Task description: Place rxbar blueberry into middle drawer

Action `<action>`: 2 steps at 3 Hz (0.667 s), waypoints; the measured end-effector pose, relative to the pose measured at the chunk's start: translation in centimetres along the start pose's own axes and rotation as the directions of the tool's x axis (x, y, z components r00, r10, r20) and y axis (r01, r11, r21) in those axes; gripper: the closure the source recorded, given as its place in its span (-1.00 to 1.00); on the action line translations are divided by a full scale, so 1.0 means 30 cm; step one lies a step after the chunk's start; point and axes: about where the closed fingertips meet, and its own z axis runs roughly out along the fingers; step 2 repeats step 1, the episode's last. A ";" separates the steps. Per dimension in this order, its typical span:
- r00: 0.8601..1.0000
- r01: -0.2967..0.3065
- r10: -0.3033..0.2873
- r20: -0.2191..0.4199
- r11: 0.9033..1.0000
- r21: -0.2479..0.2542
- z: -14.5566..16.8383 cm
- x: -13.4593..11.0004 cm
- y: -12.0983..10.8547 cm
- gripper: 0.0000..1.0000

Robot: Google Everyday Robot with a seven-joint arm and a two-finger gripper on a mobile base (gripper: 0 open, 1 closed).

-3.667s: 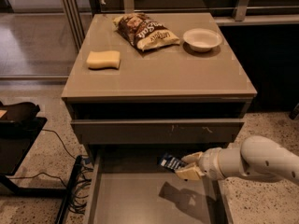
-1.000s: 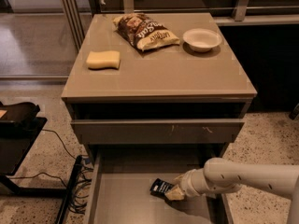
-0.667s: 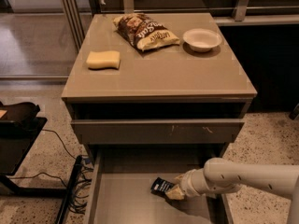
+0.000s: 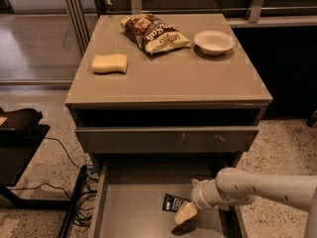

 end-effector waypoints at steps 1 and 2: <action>1.000 0.000 0.000 0.000 1.000 0.000 0.000 0.000 0.000 -1.00; 1.000 0.000 0.000 0.000 1.000 0.000 0.000 0.000 0.000 -1.00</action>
Offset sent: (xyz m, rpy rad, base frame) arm 0.0000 0.0000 0.0000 0.0000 0.0000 0.0000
